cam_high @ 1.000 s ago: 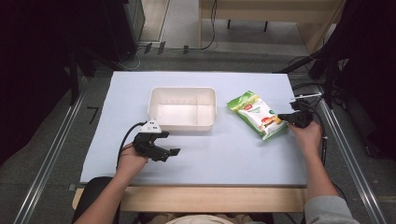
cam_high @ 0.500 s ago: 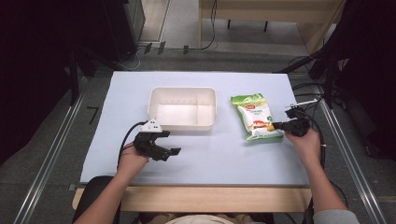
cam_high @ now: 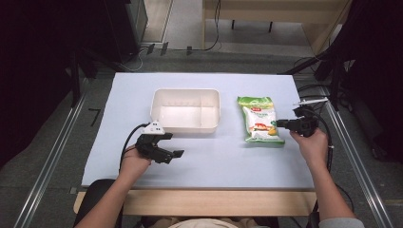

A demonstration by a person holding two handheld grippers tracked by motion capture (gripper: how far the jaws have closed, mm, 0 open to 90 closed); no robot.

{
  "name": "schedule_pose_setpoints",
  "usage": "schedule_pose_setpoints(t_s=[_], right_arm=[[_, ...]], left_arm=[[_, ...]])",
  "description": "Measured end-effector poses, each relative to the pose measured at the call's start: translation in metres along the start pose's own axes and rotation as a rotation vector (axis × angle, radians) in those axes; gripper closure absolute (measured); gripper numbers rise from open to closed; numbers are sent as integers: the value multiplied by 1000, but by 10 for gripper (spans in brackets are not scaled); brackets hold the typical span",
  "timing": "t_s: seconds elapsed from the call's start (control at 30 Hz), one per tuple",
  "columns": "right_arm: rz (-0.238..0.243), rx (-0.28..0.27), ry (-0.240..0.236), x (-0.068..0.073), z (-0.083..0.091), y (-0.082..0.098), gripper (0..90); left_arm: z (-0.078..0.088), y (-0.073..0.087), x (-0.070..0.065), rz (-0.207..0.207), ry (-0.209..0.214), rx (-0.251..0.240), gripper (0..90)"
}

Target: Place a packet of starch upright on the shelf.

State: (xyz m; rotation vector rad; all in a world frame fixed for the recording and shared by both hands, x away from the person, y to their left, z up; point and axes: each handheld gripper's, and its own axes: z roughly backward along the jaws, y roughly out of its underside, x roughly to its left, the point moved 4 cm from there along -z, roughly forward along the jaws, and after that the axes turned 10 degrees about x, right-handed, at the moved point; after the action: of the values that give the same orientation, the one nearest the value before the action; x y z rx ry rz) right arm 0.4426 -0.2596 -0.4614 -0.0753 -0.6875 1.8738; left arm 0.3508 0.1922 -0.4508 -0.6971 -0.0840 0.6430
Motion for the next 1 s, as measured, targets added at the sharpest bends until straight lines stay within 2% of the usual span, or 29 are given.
schedule_pose_setpoints(t_s=[0.1,0.13,0.2,0.3,0.4,0.6,0.77,0.9,0.97,1.0], right_arm=[[-6,-23,0,-3,0,-8,678],[-11,-39,-1,-4,-1,-14,605],[-12,-43,-5,-5,-3,-17,582],[-7,-60,19,-6,-7,-24,509],[-8,-67,27,-8,-12,-28,498],[-11,-83,60,-17,-26,-44,474],[-32,-64,69,-23,-35,-52,474],[-38,-84,81,-28,-45,-56,472],[-43,-83,87,-31,-50,-57,472],[-56,-60,82,-35,-55,-58,470]], left_arm=[[1,1,0,-1,-6,9,166],[1,1,-1,2,-5,8,166],[0,1,-1,3,-6,2,166],[1,3,-1,4,-11,10,166],[2,4,-1,8,-12,-2,166],[4,6,-1,6,-29,11,166],[5,8,-1,11,-31,7,166],[6,10,-1,13,-33,9,166],[6,10,-1,14,-37,7,166],[6,10,-1,12,-36,7,166]])
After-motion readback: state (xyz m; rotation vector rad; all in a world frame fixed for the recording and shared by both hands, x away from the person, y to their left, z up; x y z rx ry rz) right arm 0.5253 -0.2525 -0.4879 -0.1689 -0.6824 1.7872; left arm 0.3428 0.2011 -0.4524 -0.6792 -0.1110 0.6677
